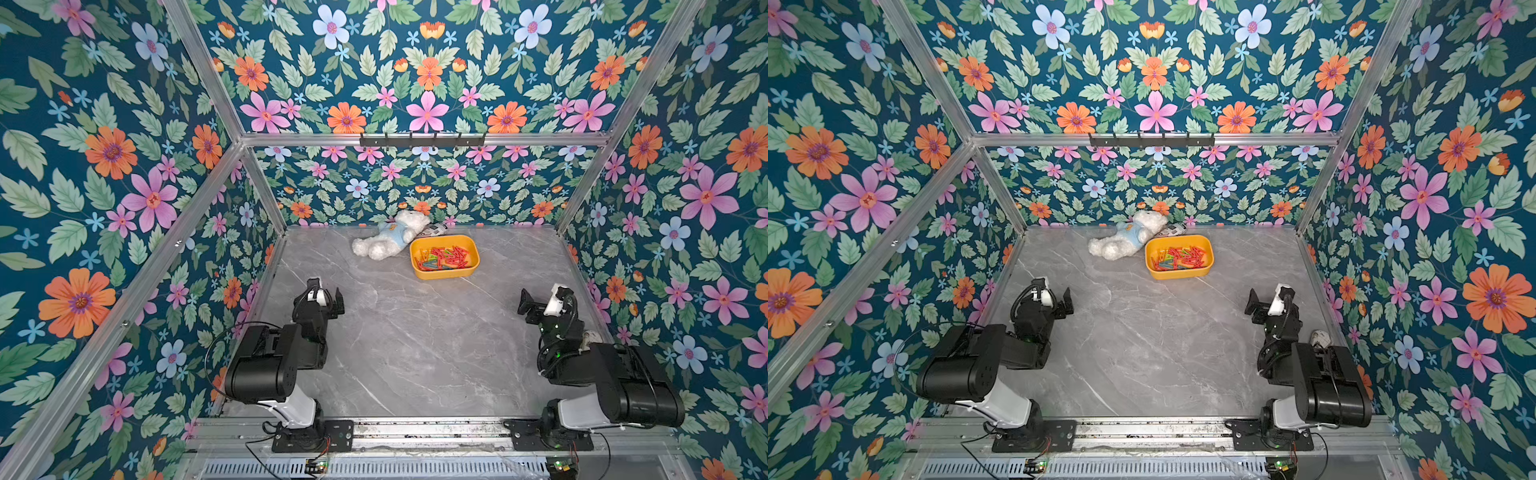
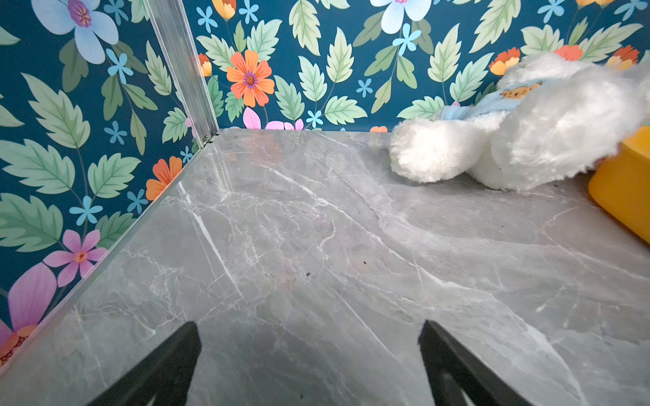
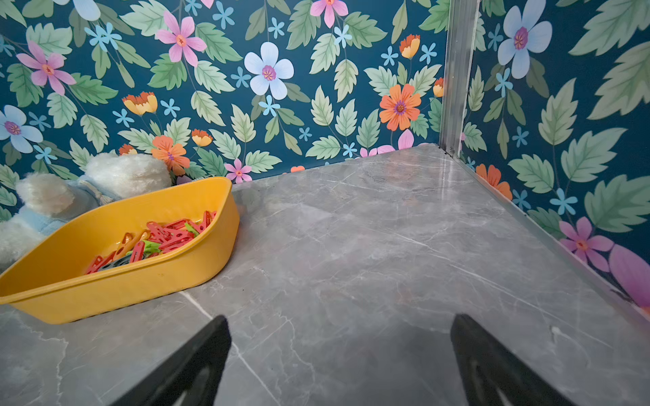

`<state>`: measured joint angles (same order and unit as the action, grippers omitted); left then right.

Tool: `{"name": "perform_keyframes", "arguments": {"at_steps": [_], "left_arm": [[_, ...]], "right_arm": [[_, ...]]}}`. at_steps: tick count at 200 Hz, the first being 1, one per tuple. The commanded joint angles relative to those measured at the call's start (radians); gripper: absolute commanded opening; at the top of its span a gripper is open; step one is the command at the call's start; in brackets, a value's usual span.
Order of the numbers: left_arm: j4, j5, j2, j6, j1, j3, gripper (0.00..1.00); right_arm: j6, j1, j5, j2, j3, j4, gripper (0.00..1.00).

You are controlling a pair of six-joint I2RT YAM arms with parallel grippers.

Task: Take the clothespins out of the storage box
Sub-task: Move the storage box to the center of the board.

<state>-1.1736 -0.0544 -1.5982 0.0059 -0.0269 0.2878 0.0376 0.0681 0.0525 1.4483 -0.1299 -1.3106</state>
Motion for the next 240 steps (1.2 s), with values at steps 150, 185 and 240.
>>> {"name": "perform_keyframes", "arguments": {"at_steps": [150,185,240], "left_arm": [[-0.030,-0.003,0.001,0.002,0.002,0.003,1.00],[-0.021,0.000,0.001,-0.002,0.003,0.007,1.00],[0.255,-0.047,0.107,-0.001,0.000,0.113,1.00]], "right_arm": [[0.004,-0.001,-0.006,0.001,-0.005,-0.032,0.99],[0.005,0.000,-0.006,0.001,-0.004,-0.030,0.99],[0.019,-0.019,-0.112,-0.134,0.016,0.036,0.99]]}}
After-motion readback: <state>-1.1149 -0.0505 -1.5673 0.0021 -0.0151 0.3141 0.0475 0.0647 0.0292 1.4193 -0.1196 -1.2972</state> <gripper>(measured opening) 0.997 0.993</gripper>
